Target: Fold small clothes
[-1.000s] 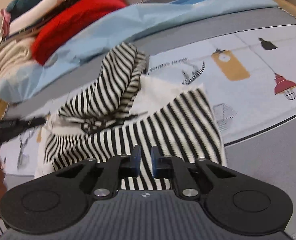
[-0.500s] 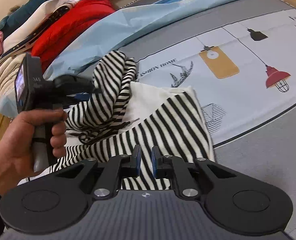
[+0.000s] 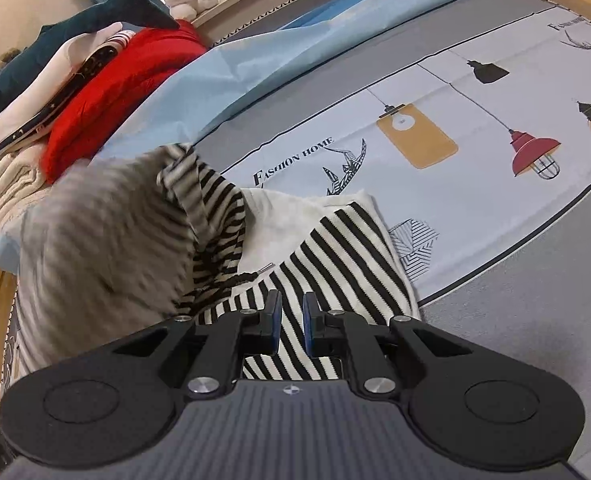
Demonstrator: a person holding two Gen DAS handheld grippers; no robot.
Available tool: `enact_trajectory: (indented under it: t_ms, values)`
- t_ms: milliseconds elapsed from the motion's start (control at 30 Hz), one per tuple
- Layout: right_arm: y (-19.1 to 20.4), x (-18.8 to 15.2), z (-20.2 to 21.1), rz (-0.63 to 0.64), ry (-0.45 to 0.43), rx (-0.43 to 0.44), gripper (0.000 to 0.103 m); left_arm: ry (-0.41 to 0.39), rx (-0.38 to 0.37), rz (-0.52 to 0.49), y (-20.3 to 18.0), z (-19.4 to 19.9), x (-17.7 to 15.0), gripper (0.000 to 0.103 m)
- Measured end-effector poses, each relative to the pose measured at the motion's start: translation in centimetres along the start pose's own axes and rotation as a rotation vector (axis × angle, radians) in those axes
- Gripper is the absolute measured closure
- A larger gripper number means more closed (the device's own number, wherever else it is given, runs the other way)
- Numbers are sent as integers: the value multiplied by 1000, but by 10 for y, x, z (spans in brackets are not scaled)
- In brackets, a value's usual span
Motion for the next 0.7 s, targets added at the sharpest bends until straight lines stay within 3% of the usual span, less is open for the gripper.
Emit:
enact_trajectory:
  t_ms: [100, 167, 200, 233, 267, 367, 467, 500, 600, 633, 700]
  values:
    - [4, -2, -3, -10, 4, 2, 91, -78, 13, 221, 25, 2, 26, 66]
    - [7, -4, -5, -15, 5, 5, 91, -135, -27, 410, 41, -3, 46, 47]
    - [10, -5, -7, -19, 6, 14, 91, -149, -42, 468, 45, -9, 53, 32]
    - [12, -5, -9, -23, 8, 25, 91, -156, -48, 502, 44, -18, 60, 25]
    - [14, -6, -10, -26, 11, 36, 91, -153, -45, 513, 44, -28, 64, 20]
    - [20, -9, -15, -38, 19, 70, 87, -104, 5, 496, 42, -65, 64, 19]
    - [21, -11, -20, -73, 29, 107, 77, -36, -29, 451, 30, -82, 61, 21]
    - [20, -12, -21, -84, 33, 114, 76, -42, -15, 405, 25, -87, 62, 29]
    - [19, -13, -25, -104, 38, 125, 76, -39, 56, 282, 15, -92, 56, 98]
    - [18, -13, -25, -107, 37, 120, 76, -66, 57, 269, 12, -85, 56, 99]
    - [17, -12, -26, -116, 32, 121, 76, -218, 42, 231, 6, -56, 69, 99]
Point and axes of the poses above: each gripper's, at about its wrist camera, not at the fingertips, and z roughly against the way its jaws point, y to its left, x to its top, the point moved 6 cm from there along -z, roughly the way its jaws point, and after that the axes turned 15 degrees about z, right-handed, at the moved point
